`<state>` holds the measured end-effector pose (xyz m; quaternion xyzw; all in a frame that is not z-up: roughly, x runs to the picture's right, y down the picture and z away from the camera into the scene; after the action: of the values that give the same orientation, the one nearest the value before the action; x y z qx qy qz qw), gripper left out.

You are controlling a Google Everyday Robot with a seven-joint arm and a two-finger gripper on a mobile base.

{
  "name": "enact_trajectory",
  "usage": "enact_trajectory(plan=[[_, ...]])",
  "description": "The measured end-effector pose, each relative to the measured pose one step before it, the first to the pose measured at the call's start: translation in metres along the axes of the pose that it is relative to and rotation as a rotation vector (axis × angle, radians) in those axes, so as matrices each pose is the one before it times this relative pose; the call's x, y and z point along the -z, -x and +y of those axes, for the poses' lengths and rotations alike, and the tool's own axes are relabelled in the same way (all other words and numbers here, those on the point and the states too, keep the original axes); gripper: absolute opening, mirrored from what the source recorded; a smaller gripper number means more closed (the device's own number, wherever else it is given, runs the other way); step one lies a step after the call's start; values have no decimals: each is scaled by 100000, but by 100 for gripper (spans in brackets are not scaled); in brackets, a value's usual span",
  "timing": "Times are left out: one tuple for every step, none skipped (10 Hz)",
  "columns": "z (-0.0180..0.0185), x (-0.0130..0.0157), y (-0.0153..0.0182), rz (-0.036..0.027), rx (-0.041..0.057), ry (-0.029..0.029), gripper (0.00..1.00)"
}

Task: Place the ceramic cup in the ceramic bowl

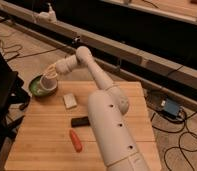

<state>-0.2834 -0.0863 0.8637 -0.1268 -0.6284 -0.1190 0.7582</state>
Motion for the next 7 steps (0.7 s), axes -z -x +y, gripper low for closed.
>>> enact_trajectory(plan=[[-10, 70, -31, 79, -18, -95, 16], [32, 53, -70, 226, 11, 72, 16], [6, -44, -57, 862, 412, 566, 16], [-69, 28, -532, 3471, 1074, 995, 16], [-164, 20, -547, 3644, 1010, 717, 16], [-429, -186, -456, 4659, 1749, 811, 16], [-444, -236, -169, 3338, 1639, 408, 16]])
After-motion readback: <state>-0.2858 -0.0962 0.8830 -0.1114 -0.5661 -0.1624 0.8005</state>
